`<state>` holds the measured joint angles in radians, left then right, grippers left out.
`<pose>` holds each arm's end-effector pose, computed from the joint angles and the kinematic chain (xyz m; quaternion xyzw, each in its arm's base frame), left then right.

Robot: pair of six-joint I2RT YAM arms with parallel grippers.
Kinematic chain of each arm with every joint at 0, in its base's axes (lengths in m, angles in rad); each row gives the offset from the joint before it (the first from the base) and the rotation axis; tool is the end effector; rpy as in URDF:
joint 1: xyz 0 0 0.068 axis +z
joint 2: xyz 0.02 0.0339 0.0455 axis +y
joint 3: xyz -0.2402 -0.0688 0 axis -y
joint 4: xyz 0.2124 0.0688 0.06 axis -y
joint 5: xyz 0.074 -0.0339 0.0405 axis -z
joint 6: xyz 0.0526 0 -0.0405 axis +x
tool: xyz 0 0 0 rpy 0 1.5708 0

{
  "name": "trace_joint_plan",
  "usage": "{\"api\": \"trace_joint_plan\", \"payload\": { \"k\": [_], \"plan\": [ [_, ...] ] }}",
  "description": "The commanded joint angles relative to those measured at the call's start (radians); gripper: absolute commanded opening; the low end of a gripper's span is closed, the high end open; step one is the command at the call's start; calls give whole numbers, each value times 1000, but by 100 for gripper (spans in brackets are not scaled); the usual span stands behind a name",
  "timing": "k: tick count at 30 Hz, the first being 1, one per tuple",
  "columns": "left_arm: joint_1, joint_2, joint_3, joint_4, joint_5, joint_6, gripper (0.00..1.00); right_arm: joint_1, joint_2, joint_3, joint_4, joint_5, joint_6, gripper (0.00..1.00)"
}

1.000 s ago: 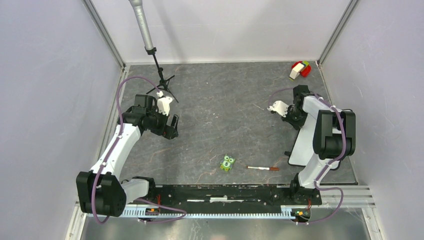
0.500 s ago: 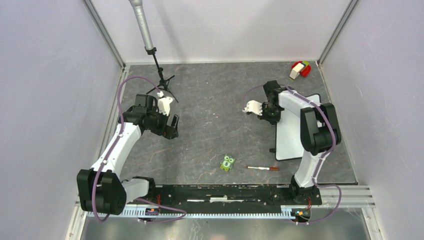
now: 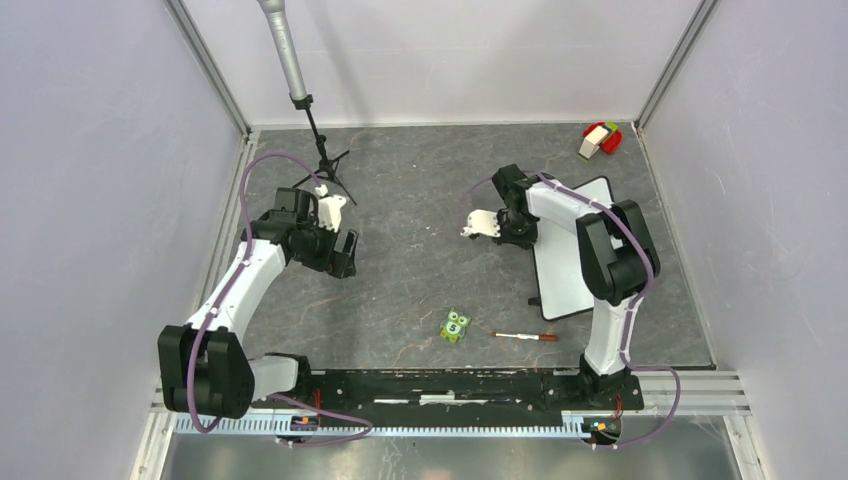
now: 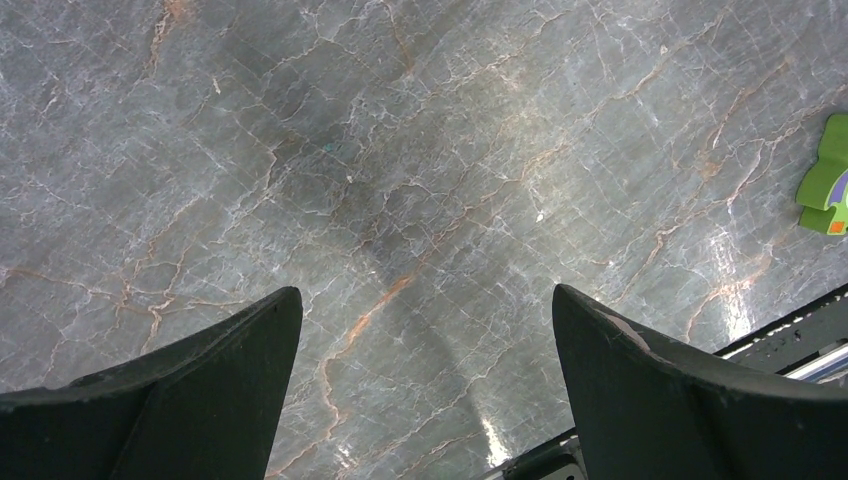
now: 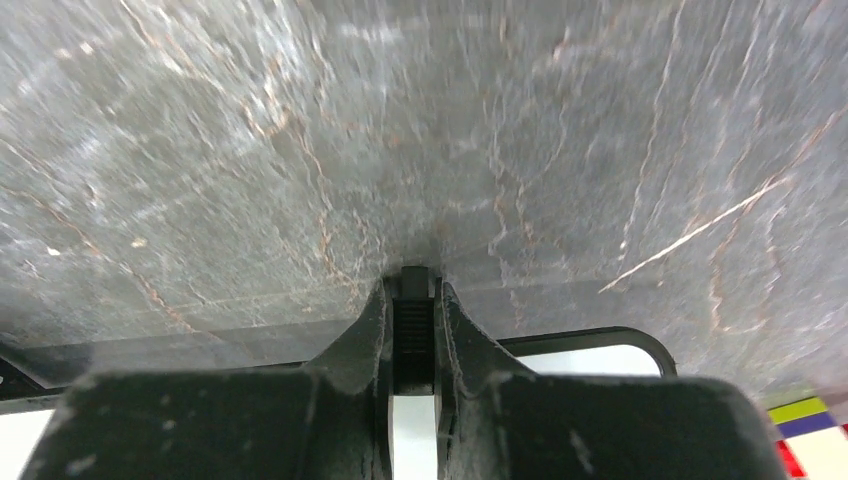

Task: Write a sentence on the whiteboard
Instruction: Move the whiteboard to the center of the board.

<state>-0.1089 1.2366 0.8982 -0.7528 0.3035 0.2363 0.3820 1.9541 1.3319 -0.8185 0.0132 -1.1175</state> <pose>0.2158 -0.0394 0.2163 0.2003 0.9398 -0.1316 0.2436 0.3100 0.1238 0.1357 -0.6797 0.7306 -0.0295 0.0583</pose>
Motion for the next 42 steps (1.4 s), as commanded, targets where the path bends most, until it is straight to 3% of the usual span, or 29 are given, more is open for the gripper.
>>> {"api": "trace_joint_plan", "payload": {
  "k": [1, 12, 22, 32, 42],
  "plan": [
    [-3, 9, 31, 29, -9, -27, 100, 100, 42, 48, 13, -141, -39, 0],
    [-3, 1, 27, 30, -60, -30, 100, 292, 26, 103, -9, -140, -198, 0],
    [-1, 0, 27, 35, -126, -62, 100, 432, 5, 12, 20, -45, -454, 0],
    [3, 11, 28, 37, -128, -60, 100, 475, -110, -168, 73, 101, -811, 1],
    [4, 5, 27, 36, -121, -57, 100, 479, -104, -222, 121, 234, -1018, 1]
  ]
}}
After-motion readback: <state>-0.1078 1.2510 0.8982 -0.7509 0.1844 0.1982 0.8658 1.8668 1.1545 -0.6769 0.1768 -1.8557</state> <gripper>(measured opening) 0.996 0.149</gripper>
